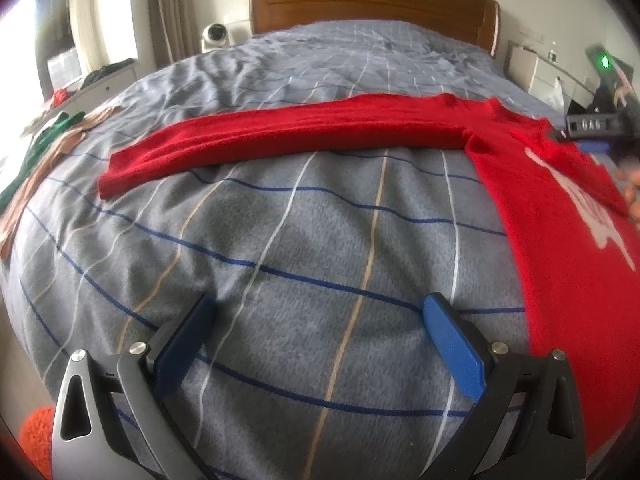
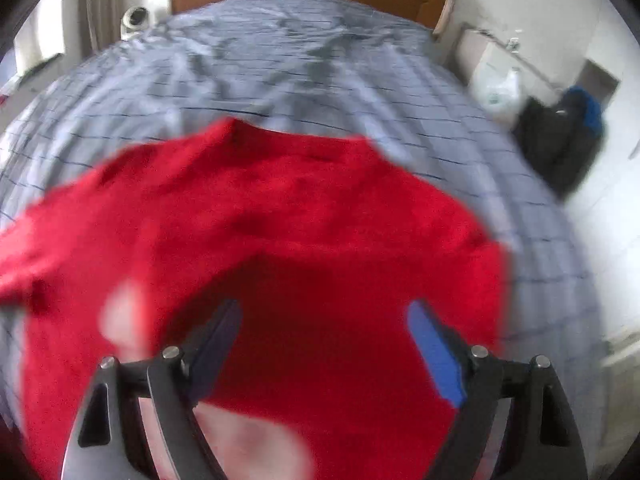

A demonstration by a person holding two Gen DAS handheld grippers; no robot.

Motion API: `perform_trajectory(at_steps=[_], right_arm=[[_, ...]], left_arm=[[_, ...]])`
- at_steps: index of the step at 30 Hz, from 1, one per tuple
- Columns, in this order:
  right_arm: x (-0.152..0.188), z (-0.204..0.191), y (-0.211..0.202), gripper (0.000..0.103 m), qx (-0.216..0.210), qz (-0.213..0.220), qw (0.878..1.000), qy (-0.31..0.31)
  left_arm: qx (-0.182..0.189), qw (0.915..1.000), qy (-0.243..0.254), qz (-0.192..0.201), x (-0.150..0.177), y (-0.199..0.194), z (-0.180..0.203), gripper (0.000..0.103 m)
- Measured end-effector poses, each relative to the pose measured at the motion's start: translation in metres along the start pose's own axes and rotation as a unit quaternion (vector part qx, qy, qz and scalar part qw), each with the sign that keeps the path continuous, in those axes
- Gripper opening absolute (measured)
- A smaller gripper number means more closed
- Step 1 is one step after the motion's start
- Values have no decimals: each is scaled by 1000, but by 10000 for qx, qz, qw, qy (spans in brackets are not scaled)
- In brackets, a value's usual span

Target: Fold small clothes

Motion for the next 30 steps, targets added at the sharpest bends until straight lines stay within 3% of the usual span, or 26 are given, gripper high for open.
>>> perform_trajectory(at_steps=[3,5,7,10,13,15,17,19,23,24,27,29,30], right_arm=[[3,-50,-18,83,-815,322,9943,-602],[12,-65,-31,83,-817,465,9891,-1129],[26,-55,-44,83,-769,540,9874,-1272],[44,-17,-56,84,-916,592,9903,-862],[60,43,-54,84,-1466,411,9879,297],[59,76,-56,84,-1837,453,9734,1294],[52,91,-63,84,-2304,632,9474,2132],[42,83,-64,84,-2762,606,9259,2506],[18,36,-37,84,-3639,164,8727,3252],[14,27,-26,84,-3595,74,8734,3284],[2,12,-6,84,-3044,209,9007,3092],[-4,-5,1,84,-3196,207,8995,2971],[-8,-26,-2,84,-3493,217,8957,2742]], left_arm=[[9,10000,9,-20,0,1,1,103],[4,10000,-2,-29,0,1,1,103],[-21,10000,-16,-26,-1,1,1,103],[-45,10000,-20,-7,0,1,1,103],[-68,10000,-40,9,1,1,1,103],[-108,9999,-46,30,1,1,1,103],[-135,9999,-52,46,1,1,1,103],[-153,9998,-51,64,1,1,2,103],[-131,9999,-47,58,1,0,2,103],[-120,9999,-41,56,2,0,3,103],[-99,9999,-25,54,2,-1,3,103],[-86,9999,-27,46,2,-2,2,103],[-78,10000,-28,38,2,-2,2,103]])
Point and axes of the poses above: each gripper's, at about its wrist camera, not at the fingertips, and y roughly the way its jaws point, z to its right, x to its underside, the point moved 10 cm from there along y, roughly the way its jaws point, and after that the axes turned 8 degrees about -x, right-handed, at the moved point
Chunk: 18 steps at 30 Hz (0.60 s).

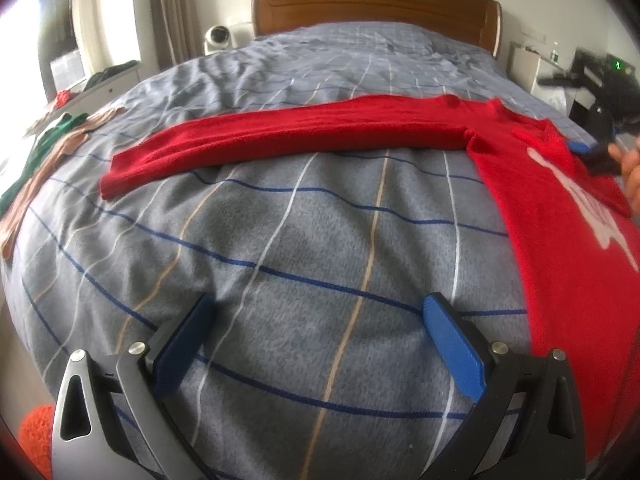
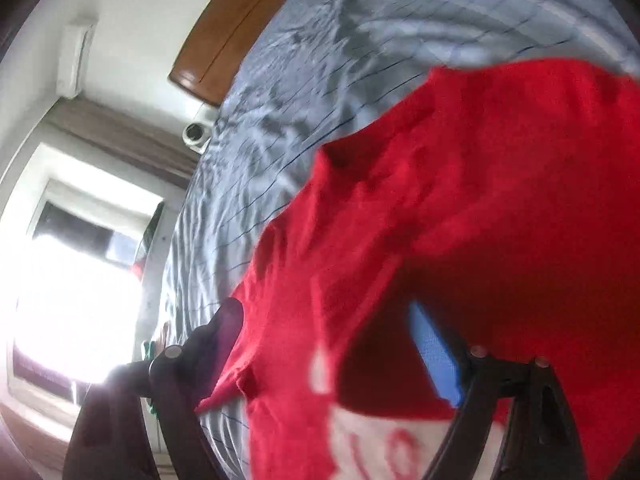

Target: Fold small clothes

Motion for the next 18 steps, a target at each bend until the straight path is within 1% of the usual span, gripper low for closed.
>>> perform_trajectory(at_steps=[2,4,5,7,9,10,12,13,14,15,16,17,18], right_arm=[[15,-27,9,84,-374,-376,9970,-567],[37,-54,12,84,-441,-821,9861,-1376],[46,-60,10,84,-429,-962,9808,-1641],[53,-60,-1,84,-424,-1114,9753,-1861],[48,-50,-18,84,-505,-1103,9777,-1712],[41,-36,-34,84,-342,-966,9813,-1629],[23,-8,-67,84,140,-603,9863,-1527],[12,11,-87,84,599,-389,9858,-1522],[4,28,-105,84,1097,-245,9803,-1623],[1,46,-127,84,1707,-150,9667,-1902],[2,57,-142,84,2112,-171,9520,-2209],[7,66,-153,84,2376,-245,9389,-2480],[13,73,-160,84,2537,-339,9291,-2671]], left_arm=[[5,10000,-7,-16,-1,1,0,103],[-7,10000,-17,-21,-1,1,0,103],[-17,10000,-22,-20,-2,2,0,103],[-27,10000,-25,-17,-2,2,0,103],[-19,10000,-27,-19,-2,2,0,103],[-21,10000,-27,-15,-2,2,0,103],[-34,10000,-22,-6,-2,2,0,103],[-30,10000,-24,-8,-2,2,-1,103],[-27,10000,-26,-10,-2,2,0,103],[-27,10000,-27,-8,-2,2,0,103],[-28,10000,-25,-9,-2,2,0,103],[-37,10000,-24,-2,-2,2,0,103],[-45,10000,-23,1,-2,2,-1,103]])
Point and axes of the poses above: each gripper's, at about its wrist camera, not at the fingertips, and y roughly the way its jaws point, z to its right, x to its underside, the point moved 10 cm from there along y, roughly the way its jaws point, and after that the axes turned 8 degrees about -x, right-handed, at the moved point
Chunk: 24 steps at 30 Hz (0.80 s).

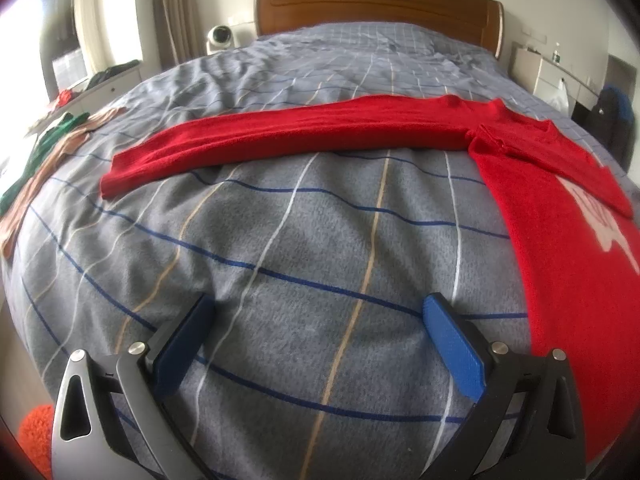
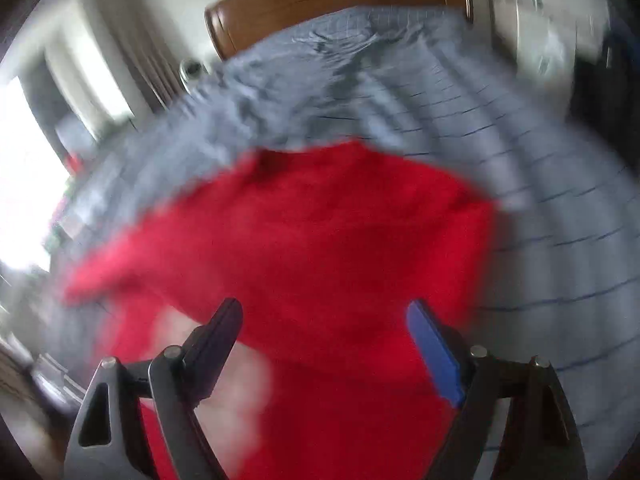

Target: Fold small clothes

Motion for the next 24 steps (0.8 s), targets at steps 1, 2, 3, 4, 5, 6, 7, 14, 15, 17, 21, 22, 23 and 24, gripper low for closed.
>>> perform_trajectory(at_steps=[1,2,3,4,5,6,7,14,15,17,21,22,23,24], right_arm=[[14,3,-1,84,132,-137,9995,-235],[26,5,0,84,211,-277,9985,-416],[38,6,3,84,303,-424,9968,-605],[49,5,8,84,477,-552,9938,-845],[55,6,12,84,735,-570,9898,-1077],[54,10,14,83,1003,-460,9870,-1171],[52,21,9,83,1283,-259,9852,-1104],[65,97,-4,85,2255,58,9740,196],[66,97,-9,86,2266,59,9737,229],[68,90,-16,86,2247,56,9743,151],[76,82,-44,86,1953,324,9797,308],[83,83,-55,86,1784,415,9820,470],[87,86,-61,86,1635,486,9834,614],[94,85,-68,87,1492,557,9844,744]], left_arm=[[-15,10000,-1,10,0,0,0,103],[-32,10000,-1,22,-1,0,0,103],[-47,10000,0,35,0,0,0,103],[-65,10000,3,53,0,-1,0,103],[-75,9999,5,70,0,-1,-1,103],[-83,9999,10,90,0,-1,-1,103],[-83,9999,10,99,0,-1,-1,103],[-80,9999,7,112,0,-1,-1,103],[-84,9999,5,108,0,-1,-1,103],[-83,9999,9,110,1,-1,-1,103],[-30,10000,0,75,1,-1,-1,103],[-14,10000,1,61,1,-1,-1,103],[2,10000,3,41,2,-1,-1,103],[17,10000,6,19,2,-1,-1,103]])
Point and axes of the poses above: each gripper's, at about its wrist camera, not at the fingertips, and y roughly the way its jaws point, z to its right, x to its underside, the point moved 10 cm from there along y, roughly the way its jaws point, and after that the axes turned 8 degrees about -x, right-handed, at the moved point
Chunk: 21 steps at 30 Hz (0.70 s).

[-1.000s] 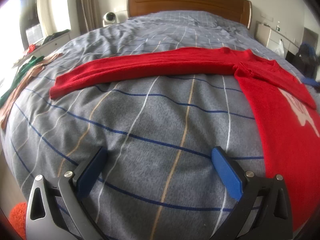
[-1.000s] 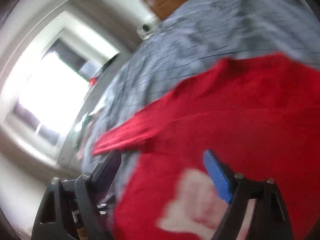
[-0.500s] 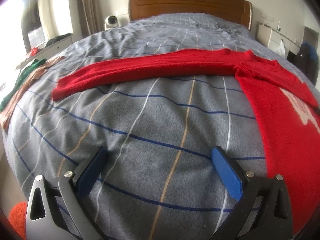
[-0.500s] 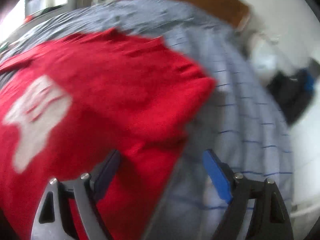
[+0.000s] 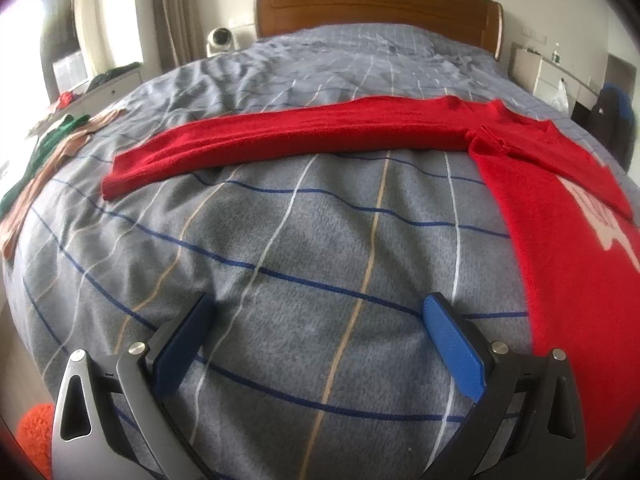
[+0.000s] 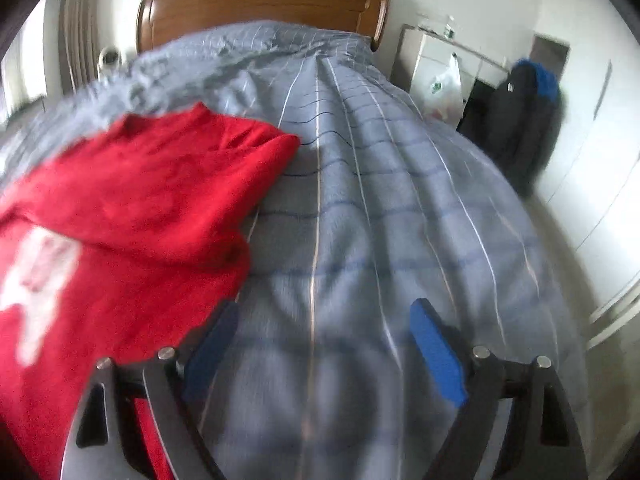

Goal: Fold small clothes
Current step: 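Move the left gripper to the other side edge and grasp it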

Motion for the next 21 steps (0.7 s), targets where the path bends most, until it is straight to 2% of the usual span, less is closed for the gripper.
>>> perform_trajectory(at_steps=[4,6,9,11,14,16,21], right_arm=[[23,10,-25,87,-307,198,9988,322],[30,17,-31,88,-301,296,9984,377],[43,37,-25,88,-202,285,9971,670],[59,49,-16,89,-304,242,9942,1001],[64,47,-15,89,-251,509,9946,865],[64,47,-14,90,-177,513,9951,829],[62,42,-16,90,-338,615,9936,884]], left_arm=[[95,9999,-36,-87,-1,1,0,103],[110,9999,-41,-95,-1,1,-1,103],[94,9999,-32,-82,-1,1,-1,103],[97,9999,-27,-81,-2,1,-2,103],[104,9999,-18,-80,-2,0,-1,103],[100,9999,-10,-77,-2,0,-2,103],[144,9998,2,-149,0,-1,-1,103]])
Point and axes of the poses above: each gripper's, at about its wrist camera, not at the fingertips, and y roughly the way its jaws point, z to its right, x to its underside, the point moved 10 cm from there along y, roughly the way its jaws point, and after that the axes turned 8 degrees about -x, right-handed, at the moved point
